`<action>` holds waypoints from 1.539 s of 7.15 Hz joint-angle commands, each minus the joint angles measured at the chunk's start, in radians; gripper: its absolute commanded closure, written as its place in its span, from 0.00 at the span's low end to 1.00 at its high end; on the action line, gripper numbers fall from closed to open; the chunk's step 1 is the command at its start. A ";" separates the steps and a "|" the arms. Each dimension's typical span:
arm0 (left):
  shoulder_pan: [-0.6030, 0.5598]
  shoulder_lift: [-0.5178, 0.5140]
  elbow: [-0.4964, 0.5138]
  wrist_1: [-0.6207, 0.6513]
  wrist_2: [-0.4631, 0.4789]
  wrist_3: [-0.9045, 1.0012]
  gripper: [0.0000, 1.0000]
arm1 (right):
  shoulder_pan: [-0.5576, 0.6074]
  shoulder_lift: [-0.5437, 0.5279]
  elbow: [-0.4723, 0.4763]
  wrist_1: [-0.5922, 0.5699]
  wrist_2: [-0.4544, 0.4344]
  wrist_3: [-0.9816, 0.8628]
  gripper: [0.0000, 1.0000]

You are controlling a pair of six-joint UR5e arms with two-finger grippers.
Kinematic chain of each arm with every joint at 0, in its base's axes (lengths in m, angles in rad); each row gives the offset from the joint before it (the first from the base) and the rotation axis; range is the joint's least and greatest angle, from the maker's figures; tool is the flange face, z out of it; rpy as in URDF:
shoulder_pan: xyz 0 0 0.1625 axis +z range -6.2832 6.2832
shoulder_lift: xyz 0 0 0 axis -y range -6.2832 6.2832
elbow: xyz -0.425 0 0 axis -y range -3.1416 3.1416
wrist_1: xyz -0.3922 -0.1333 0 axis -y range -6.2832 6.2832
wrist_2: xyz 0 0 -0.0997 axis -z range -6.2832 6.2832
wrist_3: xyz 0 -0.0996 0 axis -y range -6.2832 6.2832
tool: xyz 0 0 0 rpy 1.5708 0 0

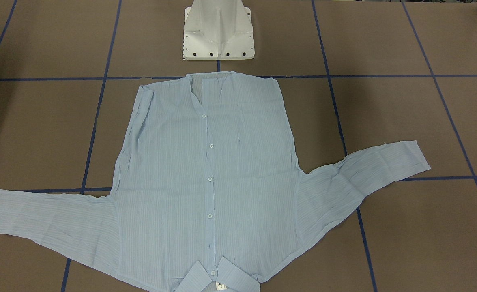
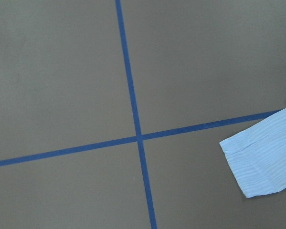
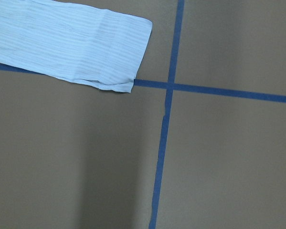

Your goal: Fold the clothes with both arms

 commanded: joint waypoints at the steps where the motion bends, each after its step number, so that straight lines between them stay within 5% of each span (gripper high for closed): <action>1: 0.001 -0.003 0.005 -0.089 -0.004 0.005 0.00 | -0.044 0.075 -0.214 0.252 0.009 0.000 0.00; 2: 0.002 -0.003 0.033 -0.156 -0.004 -0.003 0.00 | -0.072 0.114 -0.340 0.432 -0.009 0.008 0.00; 3: 0.002 0.000 0.033 -0.160 -0.004 -0.001 0.00 | -0.077 0.206 -0.455 0.485 -0.015 0.008 0.00; 11: 0.002 -0.012 0.022 -0.161 -0.005 -0.003 0.00 | -0.218 0.507 -0.730 0.492 -0.184 -0.043 0.00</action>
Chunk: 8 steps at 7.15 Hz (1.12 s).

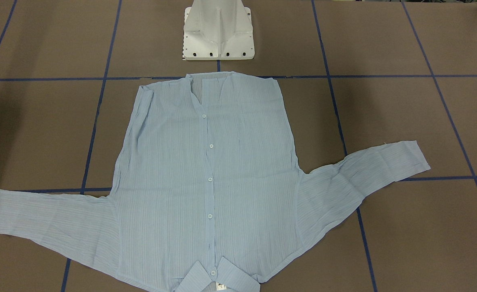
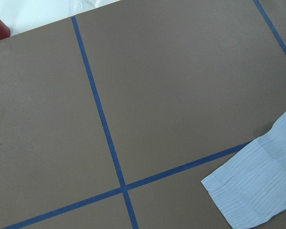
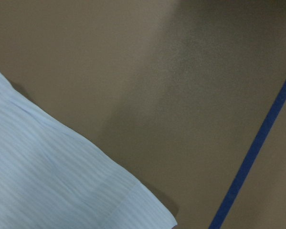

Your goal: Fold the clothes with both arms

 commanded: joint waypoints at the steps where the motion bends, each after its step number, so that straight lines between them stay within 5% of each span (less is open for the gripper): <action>1: 0.000 -0.002 -0.001 0.000 0.000 0.000 0.00 | -0.013 0.029 -0.062 0.067 -0.046 0.001 0.00; 3: 0.000 -0.010 -0.002 0.000 0.000 0.000 0.00 | -0.013 0.023 -0.065 0.120 -0.043 0.005 0.00; 5: 0.000 -0.010 -0.005 0.000 0.000 0.000 0.00 | -0.013 0.013 -0.109 0.120 0.105 0.016 0.01; 8: 0.000 -0.022 -0.007 0.000 -0.002 0.000 0.00 | -0.010 0.018 -0.145 0.120 0.138 0.016 0.01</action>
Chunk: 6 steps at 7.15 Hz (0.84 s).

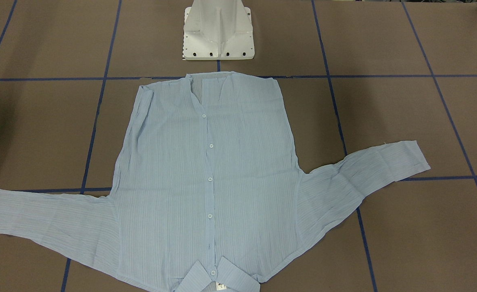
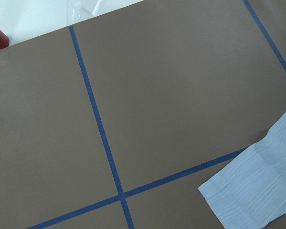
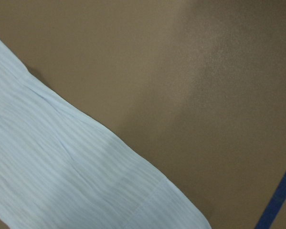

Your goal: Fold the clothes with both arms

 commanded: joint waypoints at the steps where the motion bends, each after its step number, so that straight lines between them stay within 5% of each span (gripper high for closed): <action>1: 0.000 -0.006 -0.001 0.000 0.000 0.000 0.00 | 0.000 0.011 -0.036 -0.007 -0.009 0.001 0.01; 6: 0.000 -0.012 -0.008 0.002 -0.051 -0.002 0.00 | -0.031 0.048 -0.059 -0.052 -0.077 0.006 0.17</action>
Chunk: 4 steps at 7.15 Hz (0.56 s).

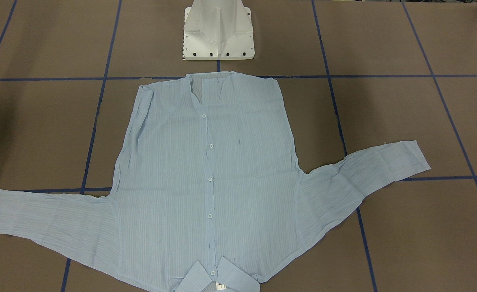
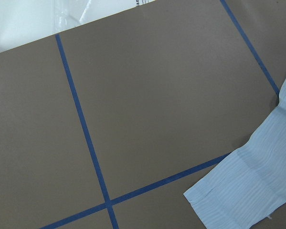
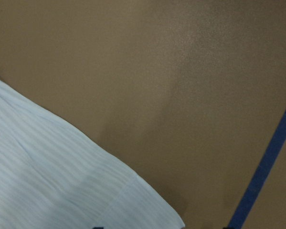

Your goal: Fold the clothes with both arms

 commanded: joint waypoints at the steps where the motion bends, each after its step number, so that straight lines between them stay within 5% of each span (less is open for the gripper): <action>1: -0.001 -0.007 0.000 0.002 -0.002 -0.001 0.00 | -0.030 0.014 -0.016 -0.007 -0.014 0.000 0.18; 4: -0.001 -0.018 0.000 0.002 -0.002 -0.001 0.00 | -0.034 0.011 -0.024 -0.020 -0.029 0.000 0.21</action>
